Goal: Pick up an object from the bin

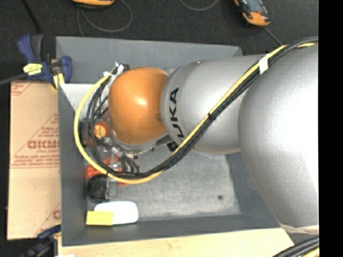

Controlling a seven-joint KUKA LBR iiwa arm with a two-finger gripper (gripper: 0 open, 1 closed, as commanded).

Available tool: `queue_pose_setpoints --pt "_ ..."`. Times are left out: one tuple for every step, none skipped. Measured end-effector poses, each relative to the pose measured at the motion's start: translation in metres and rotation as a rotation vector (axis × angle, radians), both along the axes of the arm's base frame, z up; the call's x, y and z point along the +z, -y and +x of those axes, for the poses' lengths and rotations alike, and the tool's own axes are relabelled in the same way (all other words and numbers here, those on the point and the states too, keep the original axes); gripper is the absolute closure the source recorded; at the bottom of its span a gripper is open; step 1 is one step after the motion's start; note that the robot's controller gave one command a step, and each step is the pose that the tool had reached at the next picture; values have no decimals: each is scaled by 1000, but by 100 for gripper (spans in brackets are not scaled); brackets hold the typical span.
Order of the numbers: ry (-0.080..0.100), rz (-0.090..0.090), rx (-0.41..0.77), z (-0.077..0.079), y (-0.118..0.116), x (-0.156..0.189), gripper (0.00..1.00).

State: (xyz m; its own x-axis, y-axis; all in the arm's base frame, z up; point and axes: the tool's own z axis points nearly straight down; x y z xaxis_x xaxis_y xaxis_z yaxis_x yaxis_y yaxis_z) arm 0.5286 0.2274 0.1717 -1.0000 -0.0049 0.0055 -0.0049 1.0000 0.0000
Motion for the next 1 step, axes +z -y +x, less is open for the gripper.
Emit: queue_pose_setpoints --pt "7 2 -5 2 1 5 0"
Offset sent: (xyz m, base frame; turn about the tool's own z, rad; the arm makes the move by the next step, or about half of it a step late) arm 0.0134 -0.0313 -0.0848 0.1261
